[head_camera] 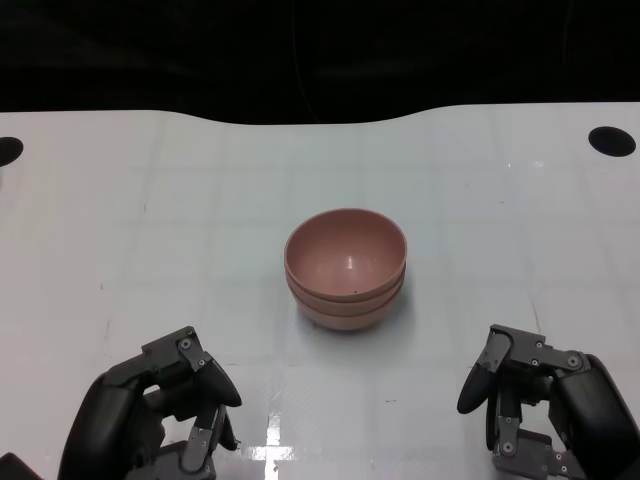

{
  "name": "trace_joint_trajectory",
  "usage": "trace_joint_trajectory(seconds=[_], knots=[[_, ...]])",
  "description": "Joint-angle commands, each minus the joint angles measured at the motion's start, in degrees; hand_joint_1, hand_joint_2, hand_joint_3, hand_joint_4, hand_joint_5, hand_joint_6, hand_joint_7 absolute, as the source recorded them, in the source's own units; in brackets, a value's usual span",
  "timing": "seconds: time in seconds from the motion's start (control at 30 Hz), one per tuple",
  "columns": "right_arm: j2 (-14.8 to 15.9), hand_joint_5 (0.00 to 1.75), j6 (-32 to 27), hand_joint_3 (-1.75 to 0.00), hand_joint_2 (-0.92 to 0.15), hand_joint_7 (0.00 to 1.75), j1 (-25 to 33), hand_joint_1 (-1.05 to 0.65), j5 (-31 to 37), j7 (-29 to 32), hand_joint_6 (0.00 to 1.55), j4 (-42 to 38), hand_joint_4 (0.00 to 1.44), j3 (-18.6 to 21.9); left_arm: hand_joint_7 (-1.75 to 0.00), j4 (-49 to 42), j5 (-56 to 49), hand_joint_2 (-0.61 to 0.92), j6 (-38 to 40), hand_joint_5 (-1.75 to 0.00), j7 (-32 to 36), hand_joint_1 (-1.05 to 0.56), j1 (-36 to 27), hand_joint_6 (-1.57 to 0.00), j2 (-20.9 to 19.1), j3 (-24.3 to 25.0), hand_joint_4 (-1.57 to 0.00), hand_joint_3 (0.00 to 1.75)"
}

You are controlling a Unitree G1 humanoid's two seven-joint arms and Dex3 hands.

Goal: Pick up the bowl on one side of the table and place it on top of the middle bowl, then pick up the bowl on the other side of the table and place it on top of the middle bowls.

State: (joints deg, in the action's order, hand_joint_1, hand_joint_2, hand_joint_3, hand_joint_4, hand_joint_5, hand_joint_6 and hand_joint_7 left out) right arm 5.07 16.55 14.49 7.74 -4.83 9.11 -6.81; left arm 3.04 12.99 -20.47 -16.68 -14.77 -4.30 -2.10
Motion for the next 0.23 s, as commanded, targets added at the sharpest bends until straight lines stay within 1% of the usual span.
trace_joint_trajectory(seconds=[0.03,0.23], knots=[[0.1,1.74,-0.1,-1.59,-0.28,1.43,0.2,-0.01,-1.6,-0.5,0.85,-0.1,0.93,0.3,-1.5,-0.9,0.1,0.46,-1.0,-1.7,-0.7,-0.18,0.4,-0.77,-0.2,0.7,-0.81,1.23],[0.6,1.72,2.0,-1.58,-0.27,1.39,-0.7,0.0,-1.7,-0.7,0.83,-1.5,0.91,0.5,-1.5,-1.6,-0.6,0.45,-1.3,-1.7,-0.8,-0.19,1.0,-0.78,-0.2,0.9,-0.83,1.23]])
